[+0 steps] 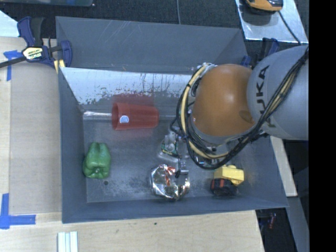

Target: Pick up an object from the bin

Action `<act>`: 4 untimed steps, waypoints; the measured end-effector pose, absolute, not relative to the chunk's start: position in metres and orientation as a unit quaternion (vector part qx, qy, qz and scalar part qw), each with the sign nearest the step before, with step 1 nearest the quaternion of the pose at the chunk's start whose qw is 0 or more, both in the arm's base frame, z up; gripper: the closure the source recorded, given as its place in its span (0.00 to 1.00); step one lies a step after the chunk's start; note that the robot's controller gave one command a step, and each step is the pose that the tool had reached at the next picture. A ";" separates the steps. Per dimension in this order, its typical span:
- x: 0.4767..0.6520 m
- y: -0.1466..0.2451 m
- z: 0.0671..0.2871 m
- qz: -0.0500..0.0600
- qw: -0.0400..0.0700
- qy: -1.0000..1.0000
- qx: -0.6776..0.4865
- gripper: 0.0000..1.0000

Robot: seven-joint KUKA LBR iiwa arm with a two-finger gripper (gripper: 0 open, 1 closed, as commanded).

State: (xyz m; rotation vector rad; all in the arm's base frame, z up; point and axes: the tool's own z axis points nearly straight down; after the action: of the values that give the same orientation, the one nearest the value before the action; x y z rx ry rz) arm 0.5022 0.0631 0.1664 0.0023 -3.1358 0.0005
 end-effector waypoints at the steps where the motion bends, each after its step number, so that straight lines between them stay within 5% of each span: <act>1: 0.504 0.063 0.171 0.000 -0.001 -1.000 0.000 0.00; 2: 0.531 0.036 0.164 -0.001 -0.002 -0.994 0.112 0.00; 3: 0.536 0.004 0.158 0.001 -0.005 -0.983 0.183 0.00; 4: 0.559 -0.001 0.171 0.001 -0.004 -0.974 0.225 0.00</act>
Offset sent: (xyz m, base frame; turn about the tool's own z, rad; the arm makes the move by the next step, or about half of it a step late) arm 0.0566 -0.0666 -0.0102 -0.4206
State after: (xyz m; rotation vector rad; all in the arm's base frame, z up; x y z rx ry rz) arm 0.5589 -0.0006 0.1709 0.7078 -3.0691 0.0030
